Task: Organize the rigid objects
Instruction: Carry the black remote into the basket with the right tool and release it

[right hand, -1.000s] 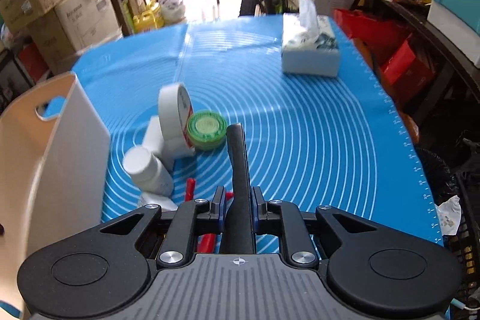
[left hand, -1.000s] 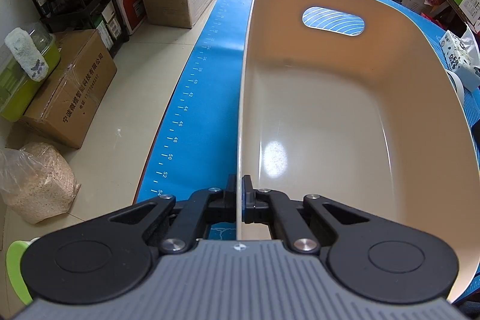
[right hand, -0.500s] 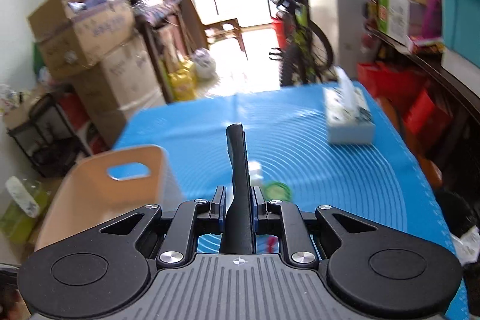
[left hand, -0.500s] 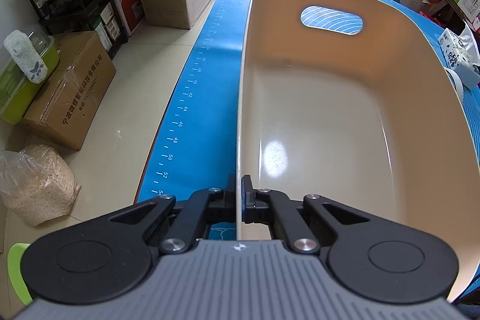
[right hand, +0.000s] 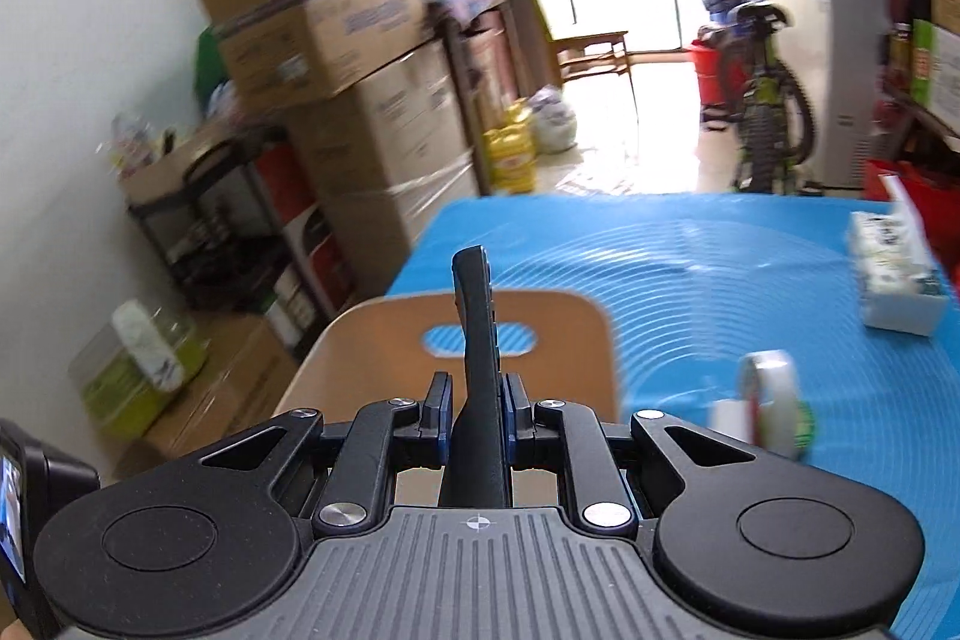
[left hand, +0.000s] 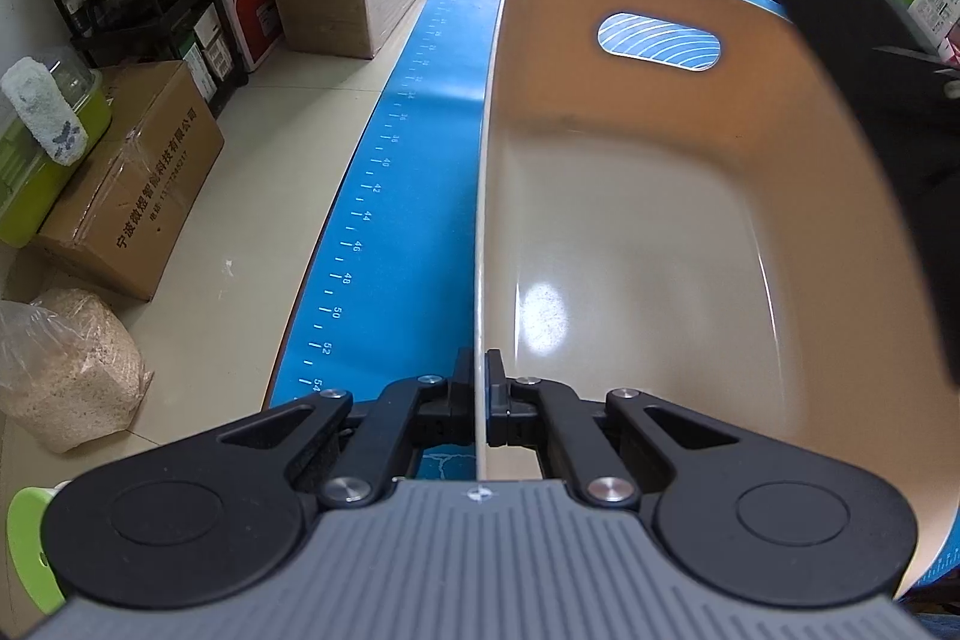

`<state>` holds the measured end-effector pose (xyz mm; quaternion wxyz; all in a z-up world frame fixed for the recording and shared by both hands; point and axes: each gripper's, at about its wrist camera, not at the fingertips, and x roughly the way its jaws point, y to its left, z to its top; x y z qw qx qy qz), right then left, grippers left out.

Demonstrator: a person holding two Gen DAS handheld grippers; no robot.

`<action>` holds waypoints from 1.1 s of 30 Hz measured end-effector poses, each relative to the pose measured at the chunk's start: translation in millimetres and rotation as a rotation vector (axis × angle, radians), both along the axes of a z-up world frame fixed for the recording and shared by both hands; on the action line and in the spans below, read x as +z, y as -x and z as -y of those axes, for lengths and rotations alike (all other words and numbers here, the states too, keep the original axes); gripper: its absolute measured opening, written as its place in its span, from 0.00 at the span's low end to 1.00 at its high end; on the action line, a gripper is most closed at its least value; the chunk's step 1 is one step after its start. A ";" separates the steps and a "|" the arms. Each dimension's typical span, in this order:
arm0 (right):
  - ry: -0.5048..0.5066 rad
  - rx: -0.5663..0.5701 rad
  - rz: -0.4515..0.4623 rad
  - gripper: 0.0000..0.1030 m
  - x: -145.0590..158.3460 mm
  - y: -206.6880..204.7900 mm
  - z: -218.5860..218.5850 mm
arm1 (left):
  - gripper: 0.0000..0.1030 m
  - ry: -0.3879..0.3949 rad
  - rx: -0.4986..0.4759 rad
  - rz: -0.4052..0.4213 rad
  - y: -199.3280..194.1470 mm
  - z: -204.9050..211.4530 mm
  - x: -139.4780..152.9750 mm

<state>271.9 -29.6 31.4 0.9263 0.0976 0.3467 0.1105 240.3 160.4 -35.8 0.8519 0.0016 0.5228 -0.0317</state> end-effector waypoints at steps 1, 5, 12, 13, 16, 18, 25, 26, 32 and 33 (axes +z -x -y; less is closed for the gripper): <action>0.008 0.015 -0.008 0.26 -4.2 -1.4 -6.9 | 0.03 -0.003 -0.002 0.000 0.0 0.8 0.0; 0.028 0.056 -0.047 0.26 -19.0 -2.3 -23.0 | 0.03 -0.001 -0.002 -0.001 -0.4 -0.1 -0.5; 0.098 0.095 -0.196 0.26 -58.0 -5.1 -42.0 | 0.03 0.002 -0.002 -0.001 -0.5 -0.9 -0.5; 0.110 0.095 -0.220 0.26 -63.0 -5.8 -43.1 | 0.03 0.001 -0.002 -0.001 -0.4 -0.9 -0.5; 0.139 0.099 -0.283 0.26 -75.3 -9.9 -44.4 | 0.03 0.002 -0.002 -0.001 -0.6 -0.5 -0.8; 0.156 0.104 -0.319 0.26 -82.6 -11.6 -46.3 | 0.03 0.001 -0.003 -0.001 -0.4 -0.6 -0.8; 0.132 0.110 -0.344 0.43 -84.7 -9.4 -41.1 | 0.03 -0.003 -0.003 -0.001 -0.5 -0.1 -0.9; 0.118 0.112 -0.338 0.45 -83.1 -6.9 -38.2 | 0.03 -0.006 -0.002 -0.001 -0.6 0.6 -1.0; 0.061 0.084 -0.256 0.55 -58.7 2.3 -18.5 | 0.03 -0.009 0.002 0.001 -0.4 0.5 -1.1; 0.050 0.079 -0.238 0.57 -52.8 4.9 -14.0 | 0.03 -0.010 0.002 0.000 -0.5 0.6 -1.2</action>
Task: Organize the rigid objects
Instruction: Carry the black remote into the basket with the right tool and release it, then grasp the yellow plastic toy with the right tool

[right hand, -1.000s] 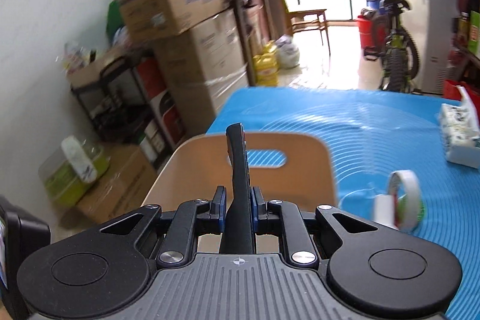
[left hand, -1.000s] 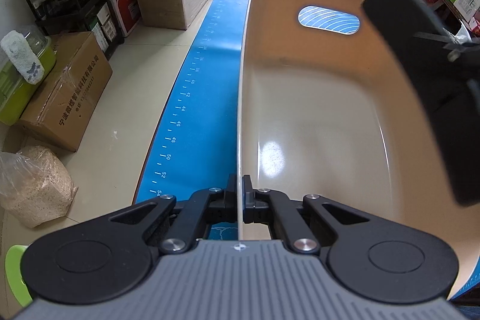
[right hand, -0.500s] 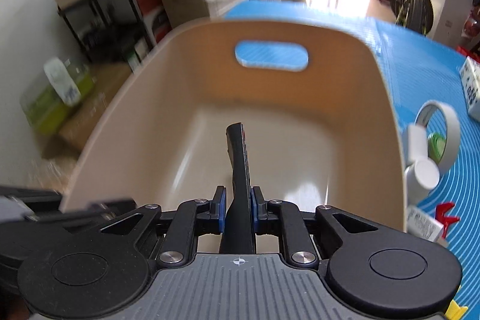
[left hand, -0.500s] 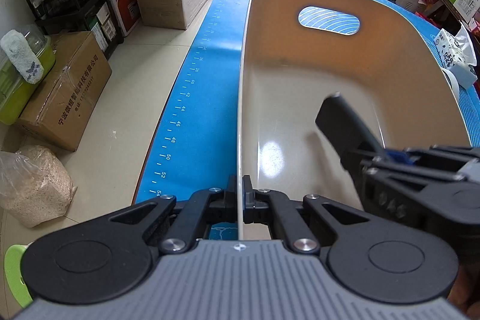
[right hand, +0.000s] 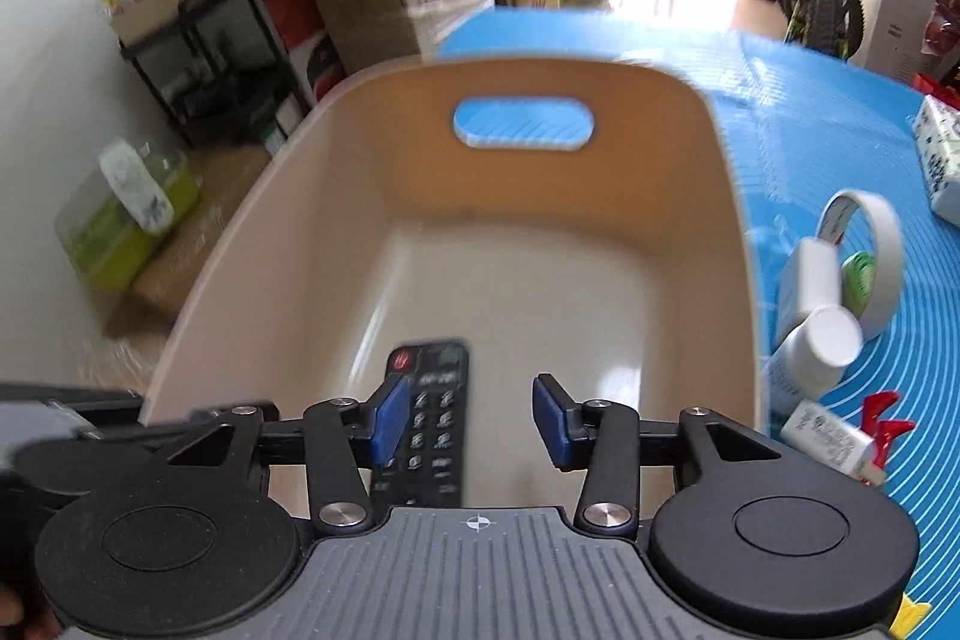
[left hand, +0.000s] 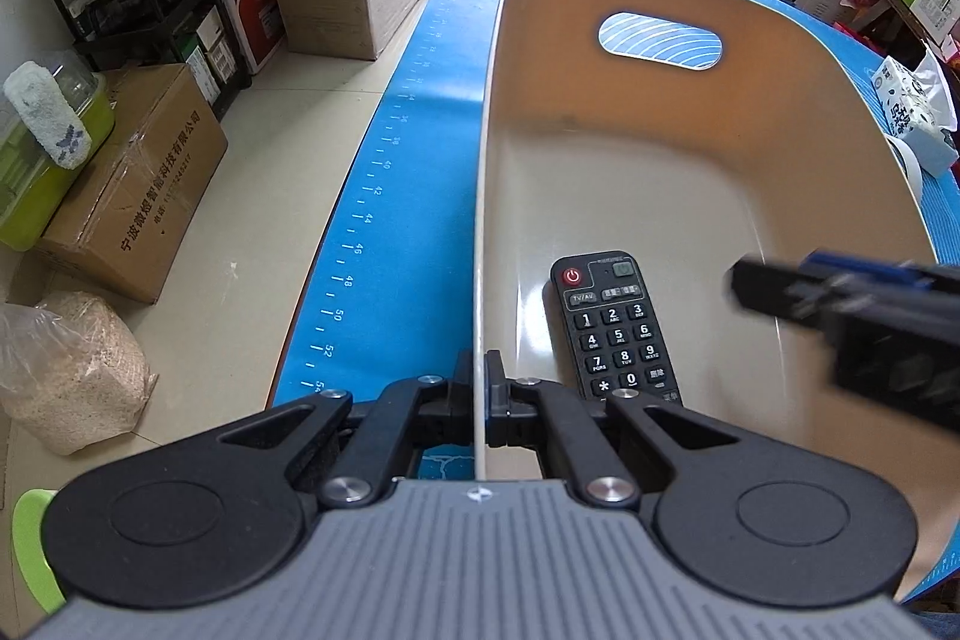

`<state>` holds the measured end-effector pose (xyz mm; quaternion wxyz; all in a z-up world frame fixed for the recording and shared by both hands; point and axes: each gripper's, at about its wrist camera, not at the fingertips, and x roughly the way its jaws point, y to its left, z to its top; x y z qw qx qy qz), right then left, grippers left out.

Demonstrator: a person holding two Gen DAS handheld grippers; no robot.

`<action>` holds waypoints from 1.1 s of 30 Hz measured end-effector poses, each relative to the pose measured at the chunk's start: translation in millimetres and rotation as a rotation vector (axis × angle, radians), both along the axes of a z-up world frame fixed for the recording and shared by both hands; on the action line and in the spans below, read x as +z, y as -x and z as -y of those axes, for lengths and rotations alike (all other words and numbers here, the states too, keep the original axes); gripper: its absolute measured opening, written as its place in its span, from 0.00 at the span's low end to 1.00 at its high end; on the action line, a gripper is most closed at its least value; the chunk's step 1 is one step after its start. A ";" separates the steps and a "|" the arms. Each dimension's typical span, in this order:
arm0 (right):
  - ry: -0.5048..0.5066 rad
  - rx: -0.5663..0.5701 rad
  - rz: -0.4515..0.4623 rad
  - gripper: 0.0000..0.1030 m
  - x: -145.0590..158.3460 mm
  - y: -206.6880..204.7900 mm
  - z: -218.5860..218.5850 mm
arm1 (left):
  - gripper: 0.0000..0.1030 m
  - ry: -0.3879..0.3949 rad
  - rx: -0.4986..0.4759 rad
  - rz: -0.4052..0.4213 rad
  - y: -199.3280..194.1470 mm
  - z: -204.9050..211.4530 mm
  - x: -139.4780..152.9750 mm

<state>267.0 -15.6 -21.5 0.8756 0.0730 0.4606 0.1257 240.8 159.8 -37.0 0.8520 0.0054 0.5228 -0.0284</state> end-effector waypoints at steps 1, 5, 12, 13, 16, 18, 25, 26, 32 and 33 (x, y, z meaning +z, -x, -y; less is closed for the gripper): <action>-0.007 -0.007 0.018 0.58 5.5 3.3 4.7 | 0.03 -0.001 0.000 0.000 0.0 0.1 -0.1; -0.009 -0.031 0.088 0.60 28.6 12.0 21.1 | 0.03 0.000 0.001 -0.001 0.0 0.0 -0.2; 0.032 -0.096 0.127 0.63 44.1 21.4 61.3 | 0.03 -0.001 0.000 -0.001 -0.2 -0.1 0.0; 0.041 -0.110 0.123 0.63 43.2 22.9 69.0 | 0.03 -0.001 0.001 -0.001 -0.2 -0.1 0.0; 0.068 -0.163 0.099 0.63 35.4 27.4 93.3 | 0.03 -0.001 0.000 -0.001 -0.4 0.1 0.0; 0.087 -0.192 0.074 0.63 27.3 29.6 107.2 | 0.03 0.000 0.000 -0.001 -0.4 0.0 0.0; 0.153 -0.224 -0.052 0.65 -8.8 34.8 139.1 | 0.03 0.000 0.000 0.000 0.8 -0.7 -0.1; 0.161 -0.216 -0.060 0.65 -11.3 35.3 139.5 | 0.03 0.000 0.000 0.000 1.0 -0.8 -0.1; 0.202 -0.146 -0.102 0.65 -25.1 36.5 129.2 | 0.03 0.000 -0.001 0.001 0.9 -0.9 0.0; 0.208 -0.130 -0.109 0.65 -27.7 36.6 126.5 | 0.03 0.001 0.000 0.000 0.5 -0.6 -0.1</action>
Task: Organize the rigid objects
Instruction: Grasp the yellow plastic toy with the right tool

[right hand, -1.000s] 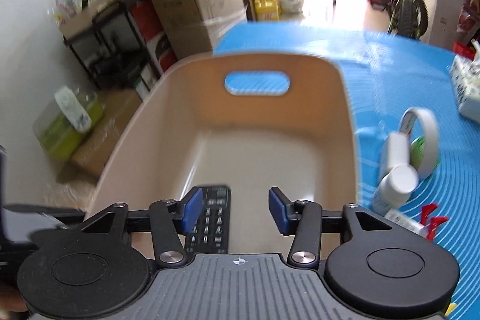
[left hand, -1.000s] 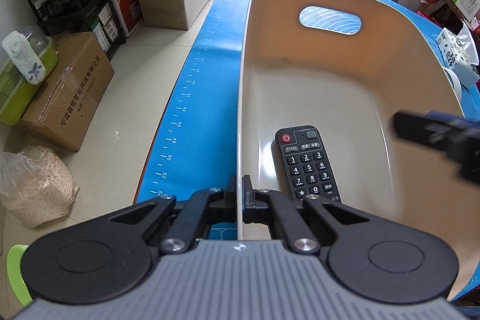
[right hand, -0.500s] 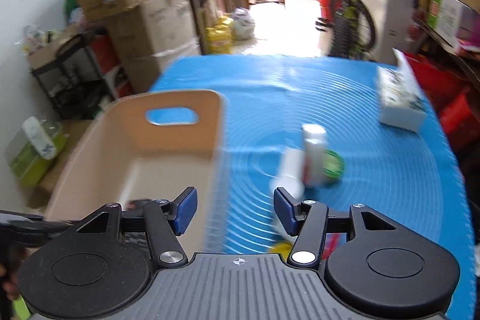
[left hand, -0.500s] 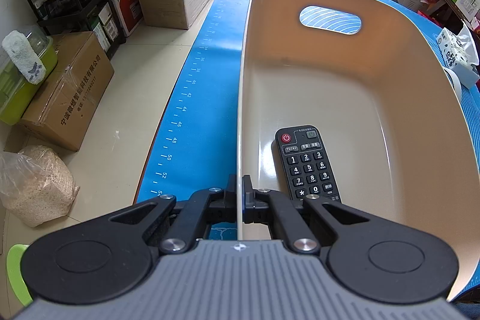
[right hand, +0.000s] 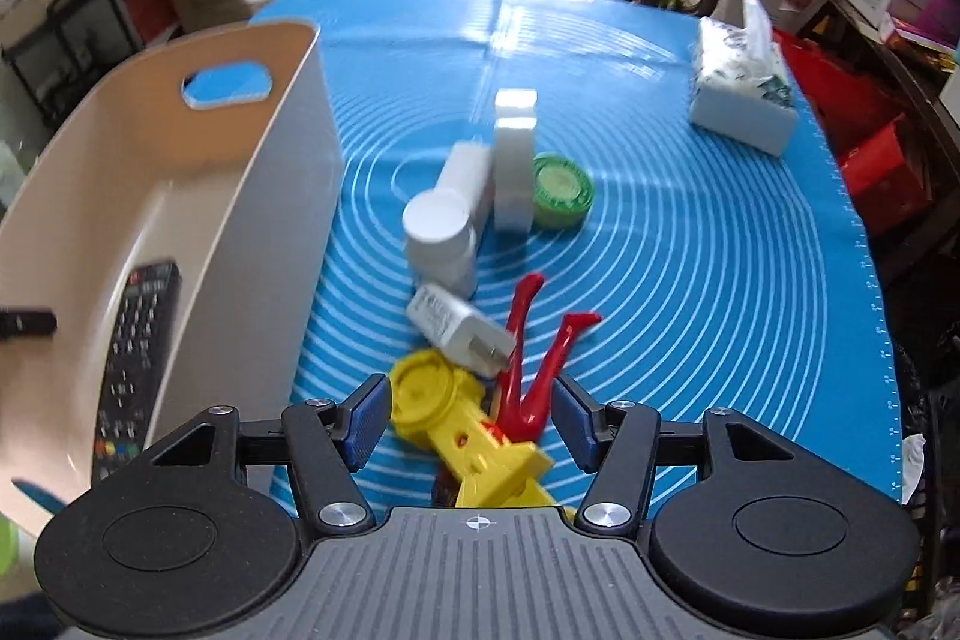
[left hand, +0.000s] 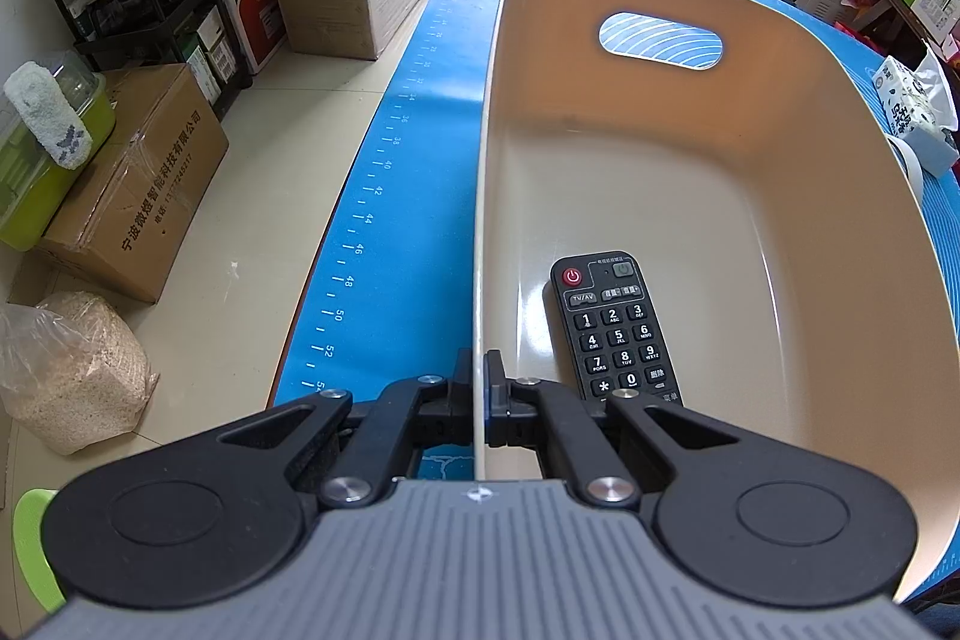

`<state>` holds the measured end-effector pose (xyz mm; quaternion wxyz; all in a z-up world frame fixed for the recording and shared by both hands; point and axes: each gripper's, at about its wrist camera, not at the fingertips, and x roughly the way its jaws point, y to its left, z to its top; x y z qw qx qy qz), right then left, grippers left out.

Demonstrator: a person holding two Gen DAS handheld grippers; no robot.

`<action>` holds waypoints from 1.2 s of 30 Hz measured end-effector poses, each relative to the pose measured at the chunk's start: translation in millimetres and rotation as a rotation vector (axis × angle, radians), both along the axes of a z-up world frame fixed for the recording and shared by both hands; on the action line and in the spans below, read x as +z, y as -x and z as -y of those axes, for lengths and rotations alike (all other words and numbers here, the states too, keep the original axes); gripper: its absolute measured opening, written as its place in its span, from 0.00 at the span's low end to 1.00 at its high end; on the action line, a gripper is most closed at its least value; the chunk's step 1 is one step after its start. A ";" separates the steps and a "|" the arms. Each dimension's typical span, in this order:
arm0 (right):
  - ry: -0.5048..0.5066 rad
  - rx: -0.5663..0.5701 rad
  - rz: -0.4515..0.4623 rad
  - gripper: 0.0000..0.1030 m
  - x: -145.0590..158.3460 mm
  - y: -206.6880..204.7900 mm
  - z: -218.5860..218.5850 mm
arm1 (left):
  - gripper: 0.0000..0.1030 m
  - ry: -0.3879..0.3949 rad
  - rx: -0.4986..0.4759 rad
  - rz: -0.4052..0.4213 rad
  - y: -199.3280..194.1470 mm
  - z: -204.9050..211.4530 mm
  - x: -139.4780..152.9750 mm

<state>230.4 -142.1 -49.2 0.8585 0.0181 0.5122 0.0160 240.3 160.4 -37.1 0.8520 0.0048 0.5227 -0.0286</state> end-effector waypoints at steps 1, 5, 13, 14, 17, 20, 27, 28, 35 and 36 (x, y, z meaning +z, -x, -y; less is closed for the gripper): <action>0.007 0.015 -0.009 0.65 -2.7 0.2 -2.5 | 0.03 0.003 0.003 0.000 0.0 -0.5 0.0; 0.070 0.062 -0.034 0.65 -11.9 -0.1 -11.1 | 0.03 0.006 0.005 -0.003 -1.0 -1.1 0.3; 0.114 0.125 -0.085 0.55 -32.3 -3.3 -13.9 | 0.03 0.008 0.007 -0.003 -1.2 -0.6 0.5; 0.121 0.135 -0.084 0.53 -32.7 -2.9 -15.9 | 0.03 0.008 0.007 -0.003 -1.2 -0.7 0.4; 0.145 0.158 -0.084 0.47 -33.6 -1.1 -21.5 | 0.03 0.009 0.007 -0.003 -1.4 -0.7 0.3; 0.153 0.183 -0.071 0.43 -29.8 2.5 -26.0 | 0.03 0.009 0.007 -0.003 -1.5 -0.7 0.4; 0.143 0.190 -0.071 0.33 -25.7 5.0 -29.5 | 0.03 0.008 0.008 -0.003 -1.5 -0.6 0.3; 0.147 0.191 -0.069 0.33 -26.3 5.1 -30.6 | 0.03 0.008 0.007 -0.003 -1.5 -0.7 0.3; 0.119 0.131 -0.006 0.33 -8.8 5.8 -20.7 | 0.03 0.007 0.007 -0.003 -1.7 -0.5 0.1; 0.114 0.125 0.006 0.33 -5.2 6.3 -19.9 | 0.03 0.007 0.007 -0.003 -1.7 -0.4 0.1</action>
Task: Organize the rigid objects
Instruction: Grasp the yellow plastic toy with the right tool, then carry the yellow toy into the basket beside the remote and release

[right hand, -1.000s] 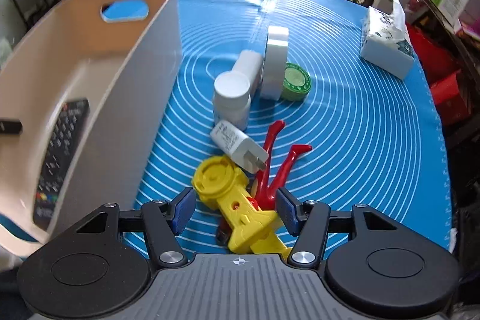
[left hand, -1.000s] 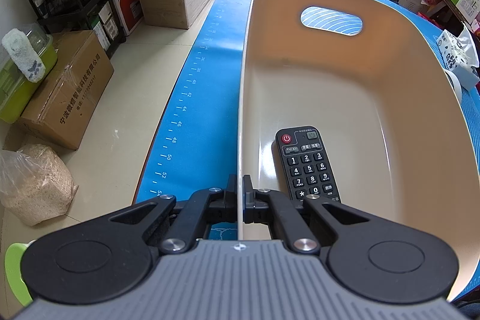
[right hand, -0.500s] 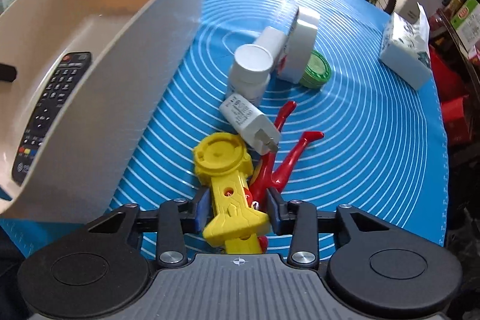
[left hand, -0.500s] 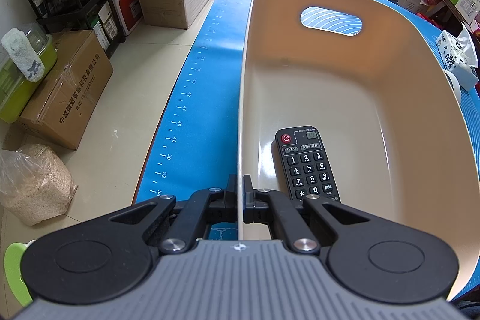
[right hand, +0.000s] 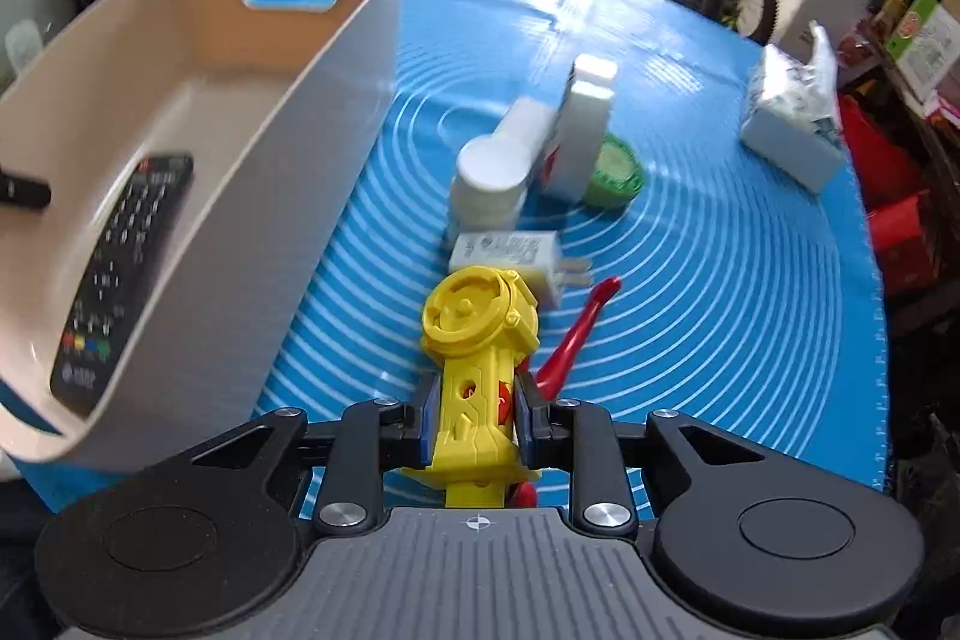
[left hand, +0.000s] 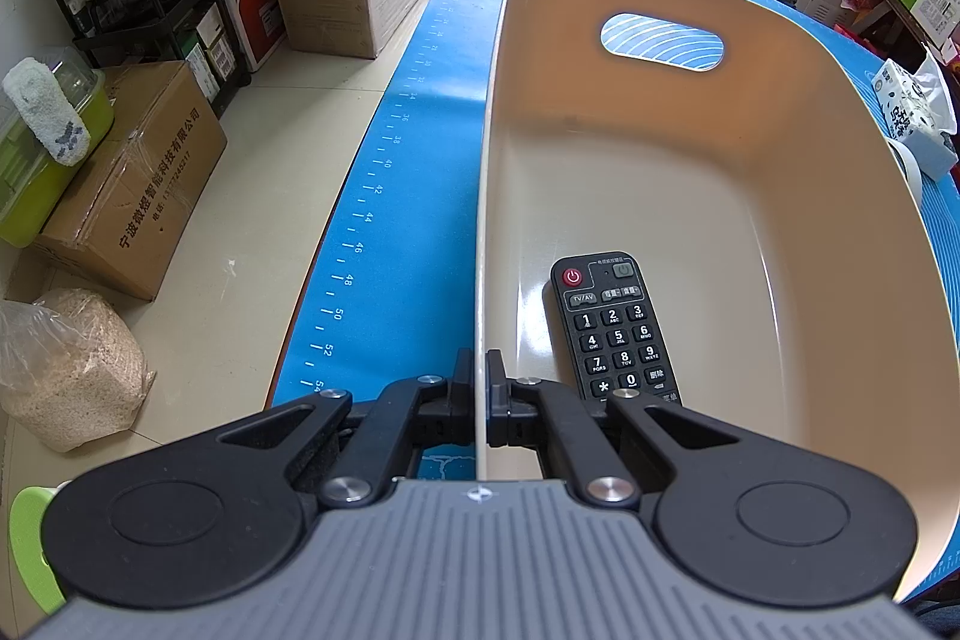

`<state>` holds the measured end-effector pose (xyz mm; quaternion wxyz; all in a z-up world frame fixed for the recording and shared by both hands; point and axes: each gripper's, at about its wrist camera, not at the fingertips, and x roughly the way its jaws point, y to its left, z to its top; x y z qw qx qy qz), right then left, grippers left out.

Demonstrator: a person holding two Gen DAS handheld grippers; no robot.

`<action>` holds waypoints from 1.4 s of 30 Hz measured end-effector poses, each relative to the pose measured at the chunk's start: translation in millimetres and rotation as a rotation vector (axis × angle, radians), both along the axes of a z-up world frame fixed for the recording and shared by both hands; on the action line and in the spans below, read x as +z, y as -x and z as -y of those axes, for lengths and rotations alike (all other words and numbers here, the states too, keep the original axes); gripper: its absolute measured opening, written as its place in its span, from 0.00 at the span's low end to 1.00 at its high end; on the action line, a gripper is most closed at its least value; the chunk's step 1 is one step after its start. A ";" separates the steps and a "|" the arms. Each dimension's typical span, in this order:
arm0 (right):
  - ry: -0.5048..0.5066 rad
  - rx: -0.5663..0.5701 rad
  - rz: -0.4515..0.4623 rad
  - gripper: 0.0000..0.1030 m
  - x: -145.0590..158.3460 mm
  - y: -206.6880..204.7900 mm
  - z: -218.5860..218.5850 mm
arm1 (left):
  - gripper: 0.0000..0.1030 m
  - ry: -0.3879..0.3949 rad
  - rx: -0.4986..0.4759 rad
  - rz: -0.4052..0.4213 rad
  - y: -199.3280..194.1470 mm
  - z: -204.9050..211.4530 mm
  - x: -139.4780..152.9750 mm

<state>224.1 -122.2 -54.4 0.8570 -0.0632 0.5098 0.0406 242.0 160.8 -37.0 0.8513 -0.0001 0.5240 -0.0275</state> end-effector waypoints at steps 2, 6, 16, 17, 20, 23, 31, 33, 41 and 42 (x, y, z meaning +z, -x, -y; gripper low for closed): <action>-0.013 -0.008 0.027 0.33 7.8 0.2 1.4 | 0.03 -0.001 0.000 0.000 0.0 -0.1 0.0; -0.043 -0.014 0.073 0.33 22.3 1.3 0.4 | 0.03 -0.001 0.000 0.000 0.1 -0.1 0.0; -0.103 -0.062 0.241 0.33 64.5 3.1 -8.1 | 0.03 -0.004 -0.001 0.000 0.1 -0.1 0.1; -0.112 -0.061 0.257 0.33 68.9 1.6 -10.2 | 0.03 -0.004 -0.001 0.000 0.1 -0.1 0.1; -0.129 -0.047 0.299 0.33 80.8 -2.7 -19.8 | 0.03 -0.003 -0.002 -0.001 0.3 -1.1 -0.1; -0.156 -0.026 0.322 0.33 89.1 -9.7 -31.9 | 0.03 -0.002 -0.003 -0.001 0.0 -1.0 -0.4; -0.192 0.042 0.326 0.33 90.4 -23.4 -72.3 | 0.03 -0.007 -0.006 -0.001 0.0 0.5 -0.4; -0.200 0.049 0.311 0.33 86.5 -26.6 -81.5 | 0.03 -0.008 -0.006 0.000 -0.1 0.8 -0.5; -0.184 0.084 0.201 0.33 52.5 -38.1 -119.2 | 0.03 -0.010 -0.008 0.000 -0.6 2.1 -0.8; -0.177 0.087 0.188 0.33 47.7 -38.4 -122.0 | 0.03 -0.010 -0.008 -0.001 -0.7 2.3 -0.8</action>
